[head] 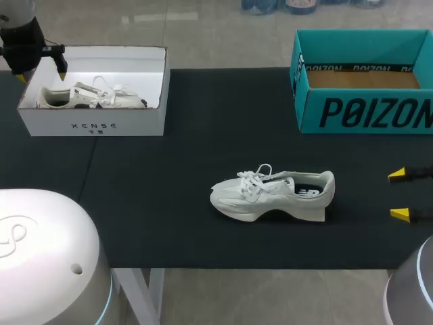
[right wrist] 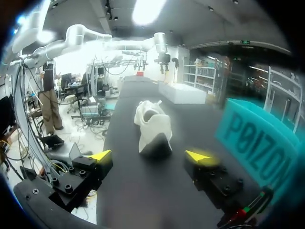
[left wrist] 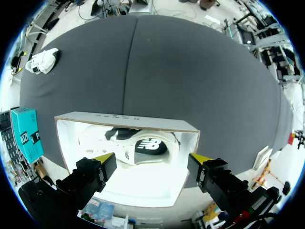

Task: Take the shoe out of the shoebox, open the shoe tongue, remove and reinsert the insole, then place the shoe into the shoebox

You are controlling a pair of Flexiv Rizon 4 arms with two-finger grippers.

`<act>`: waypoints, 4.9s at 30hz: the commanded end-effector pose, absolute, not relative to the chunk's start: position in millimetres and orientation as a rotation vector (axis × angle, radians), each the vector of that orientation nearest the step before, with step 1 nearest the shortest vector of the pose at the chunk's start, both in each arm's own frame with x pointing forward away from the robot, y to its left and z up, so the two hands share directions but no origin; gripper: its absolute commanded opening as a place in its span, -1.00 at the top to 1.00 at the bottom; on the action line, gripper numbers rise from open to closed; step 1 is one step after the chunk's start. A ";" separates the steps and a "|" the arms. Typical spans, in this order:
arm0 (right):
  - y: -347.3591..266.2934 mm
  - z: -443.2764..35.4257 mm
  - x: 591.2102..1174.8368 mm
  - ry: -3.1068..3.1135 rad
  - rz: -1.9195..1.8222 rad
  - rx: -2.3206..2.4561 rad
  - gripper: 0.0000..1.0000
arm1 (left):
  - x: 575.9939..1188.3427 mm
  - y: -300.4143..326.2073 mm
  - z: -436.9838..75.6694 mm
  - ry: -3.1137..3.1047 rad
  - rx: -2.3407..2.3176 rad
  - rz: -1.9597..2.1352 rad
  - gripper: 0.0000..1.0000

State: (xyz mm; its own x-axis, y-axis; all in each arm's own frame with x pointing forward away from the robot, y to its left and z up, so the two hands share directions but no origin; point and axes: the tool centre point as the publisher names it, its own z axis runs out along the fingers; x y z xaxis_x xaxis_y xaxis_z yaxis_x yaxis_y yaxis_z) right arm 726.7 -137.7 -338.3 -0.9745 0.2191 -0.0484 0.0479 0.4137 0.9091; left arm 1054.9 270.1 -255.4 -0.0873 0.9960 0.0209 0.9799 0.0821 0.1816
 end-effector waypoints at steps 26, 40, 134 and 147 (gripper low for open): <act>-106.9 -398.3 760.2 2.520 1.651 0.231 -1.00 | 1055.0 270.3 -255.3 2.228 2.047 0.227 -1.00; -74.2 -411.2 762.4 2.538 1.683 0.152 -1.00 | 1055.0 270.3 -255.3 2.228 2.047 0.227 -1.00; 0.3 -444.4 784.6 2.551 1.794 0.140 1.00 | 1055.0 270.3 -255.3 2.228 2.047 0.227 -1.00; 0.3 -444.4 784.6 2.551 1.794 0.140 1.00 | 1055.0 270.3 -255.3 2.228 2.047 0.227 -1.00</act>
State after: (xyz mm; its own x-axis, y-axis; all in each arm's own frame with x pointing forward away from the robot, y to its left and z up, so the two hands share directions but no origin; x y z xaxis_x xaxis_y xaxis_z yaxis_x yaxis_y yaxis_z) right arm 784.9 -2.3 -438.7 -0.9960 0.0824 0.0349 0.0606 0.3336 0.9408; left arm 1054.9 270.1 -255.4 -0.0873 0.9960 0.0209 0.9799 0.0821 0.1817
